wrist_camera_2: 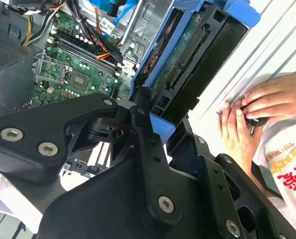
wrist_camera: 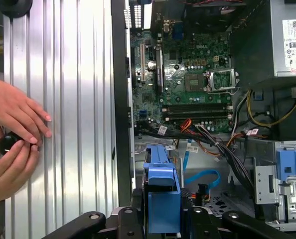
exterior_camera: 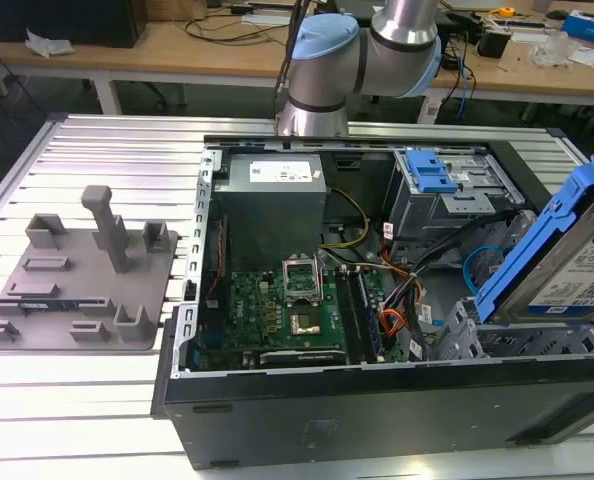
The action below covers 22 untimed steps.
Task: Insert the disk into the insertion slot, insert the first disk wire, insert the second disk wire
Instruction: 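Insert the disk into the insertion slot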
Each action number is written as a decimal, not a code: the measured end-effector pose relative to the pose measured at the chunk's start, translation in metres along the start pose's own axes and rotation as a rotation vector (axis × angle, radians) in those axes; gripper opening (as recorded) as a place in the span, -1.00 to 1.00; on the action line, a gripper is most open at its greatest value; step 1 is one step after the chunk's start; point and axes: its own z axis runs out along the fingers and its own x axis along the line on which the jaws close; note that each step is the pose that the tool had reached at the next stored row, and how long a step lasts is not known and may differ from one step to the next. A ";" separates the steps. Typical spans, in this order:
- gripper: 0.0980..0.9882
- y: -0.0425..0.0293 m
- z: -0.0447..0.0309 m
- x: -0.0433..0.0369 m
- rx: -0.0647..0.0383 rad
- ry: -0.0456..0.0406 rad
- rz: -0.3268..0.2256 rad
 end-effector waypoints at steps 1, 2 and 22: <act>-0.39 0.0000 0.0000 0.0000 0.000 -0.0045 0.000; -0.39 0.0000 0.0000 0.0000 0.000 -0.0150 -0.001; -0.39 0.0030 0.0007 0.0001 0.040 -0.0316 -0.010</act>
